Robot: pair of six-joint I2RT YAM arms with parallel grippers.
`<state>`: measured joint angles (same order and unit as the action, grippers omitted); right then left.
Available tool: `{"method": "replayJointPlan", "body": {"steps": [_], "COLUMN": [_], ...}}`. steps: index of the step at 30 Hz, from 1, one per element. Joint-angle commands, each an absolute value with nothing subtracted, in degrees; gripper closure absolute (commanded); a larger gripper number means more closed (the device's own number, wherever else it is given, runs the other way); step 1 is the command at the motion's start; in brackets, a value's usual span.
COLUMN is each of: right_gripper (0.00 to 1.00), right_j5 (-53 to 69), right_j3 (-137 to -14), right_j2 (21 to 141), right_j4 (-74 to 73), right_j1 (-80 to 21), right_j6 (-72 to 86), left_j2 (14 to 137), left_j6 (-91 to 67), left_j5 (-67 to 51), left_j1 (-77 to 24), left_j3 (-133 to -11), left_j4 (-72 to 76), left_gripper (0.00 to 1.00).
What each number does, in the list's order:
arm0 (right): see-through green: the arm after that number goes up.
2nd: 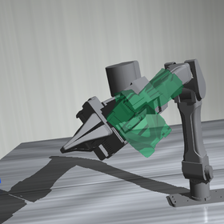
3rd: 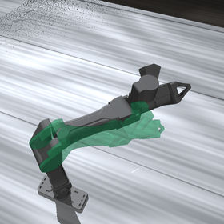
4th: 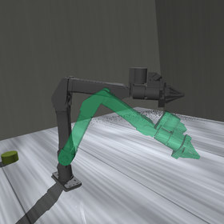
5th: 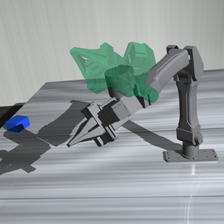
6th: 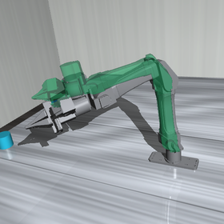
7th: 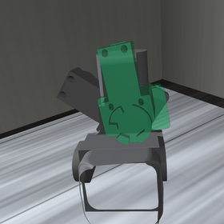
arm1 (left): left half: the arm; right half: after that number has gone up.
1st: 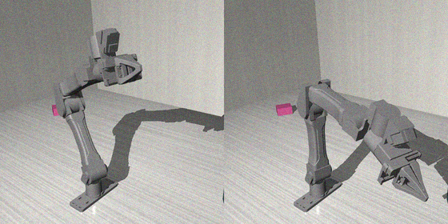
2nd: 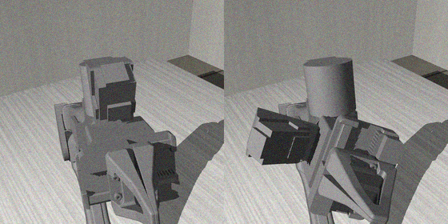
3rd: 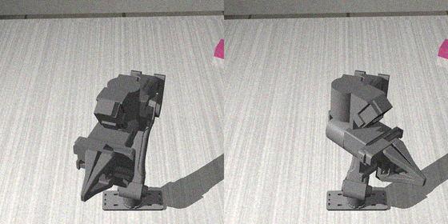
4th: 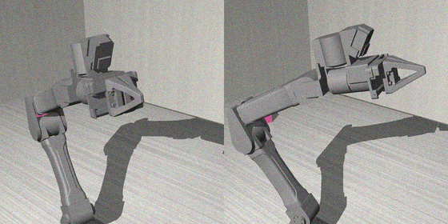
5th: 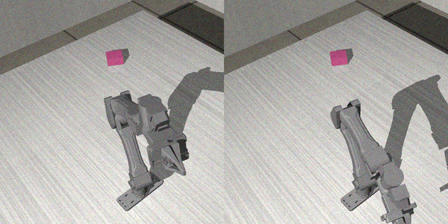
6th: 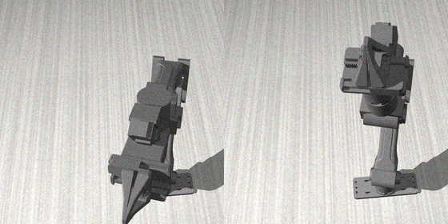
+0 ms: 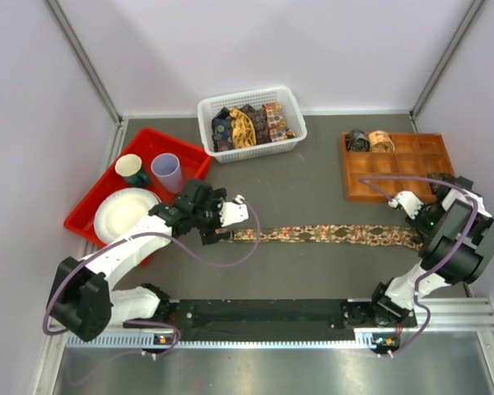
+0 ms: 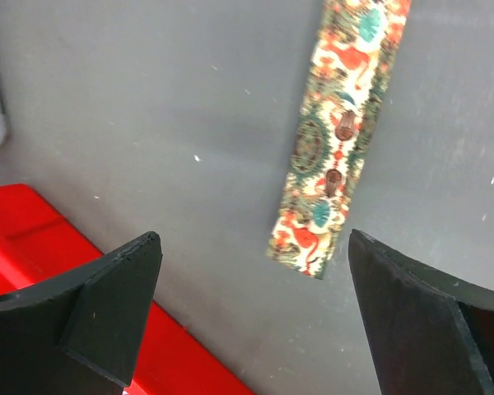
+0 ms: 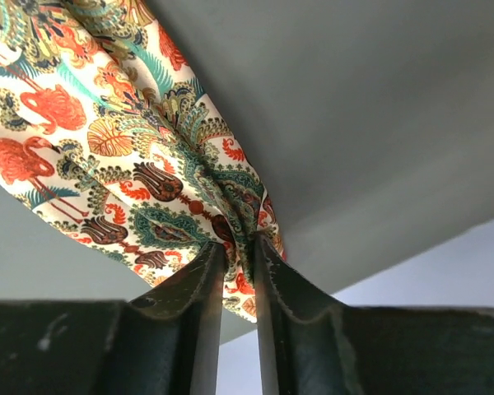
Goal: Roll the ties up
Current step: Flatten out the tie at the center of the board.
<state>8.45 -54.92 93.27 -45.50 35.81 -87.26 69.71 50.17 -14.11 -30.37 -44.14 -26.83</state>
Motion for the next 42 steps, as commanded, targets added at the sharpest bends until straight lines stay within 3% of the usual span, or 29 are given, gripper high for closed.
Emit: {"method": "replayJointPlan", "body": {"steps": [1,4,7,15,27,29,32,33,36,39,42], "right_gripper": [0.86,0.95,0.96,0.94,0.91,0.84,0.6,0.44,0.12,0.01,0.01], "right_j5": [9.3,7.8,6.2,6.2,4.7,5.5,8.3,10.7,16.4,22.9,30.6], "right_j3": [-57.1,-56.5,-55.7,-57.6,-57.5,-57.0,-57.1,-58.5,-63.0,-68.6,-74.9], "right_j2": [93.8,94.1,94.8,96.1,96.8,95.5,92.1,90.9,85.8,80.7,75.9], "right_j4": [-40.4,-39.7,-38.2,-34.5,-28.5,-28.1,-29.3,-30.6,-38.4,-45.5,-54.0], "right_j1": [36.8,37.6,39.5,44.3,47.2,47.5,47.5,47.5,47.5,47.4,46.4], "right_j6": [-90.4,-93.1,-96.0,-101.8,-109.0,-109.5,-109.3,-107.2,-102.8,-97.1,-91.9], "left_j2": [65.0,62.2,61.9,67.3,66.3,66.3,65.6,64.9,63.4,63.6,64.9], "left_j6": [43.2,41.7,39.2,40.6,37.7,36.3,33.0,32.5,31.2,29.3,28.4], "left_j5": [-16.3,-18.4,-18.8,-20.4,-18.6,-18.7,-20.6,-21.1,-20.5,-19.5,-21.2], "left_j1": [-30.2,-30.2,-30.2,-30.1,-28.9,-28.5,-26.5,-26.0,-25.6,-25.6,-25.6], "left_j3": [-45.4,-43.1,-41.7,-49.2,-47.0,-47.6,-47.9,-47.9,-46.9,-47.3,-50.5], "left_j4": [-19.0,-13.7,-10.2,-23.6,-18.1,-19.0,-17.8,-17.3,-14.2,-13.3,-15.8], "left_gripper": [0.01,0.01,0.01,0.01,0.01,0.01,0.01,0.01,0.01,0.01,0.01]}}
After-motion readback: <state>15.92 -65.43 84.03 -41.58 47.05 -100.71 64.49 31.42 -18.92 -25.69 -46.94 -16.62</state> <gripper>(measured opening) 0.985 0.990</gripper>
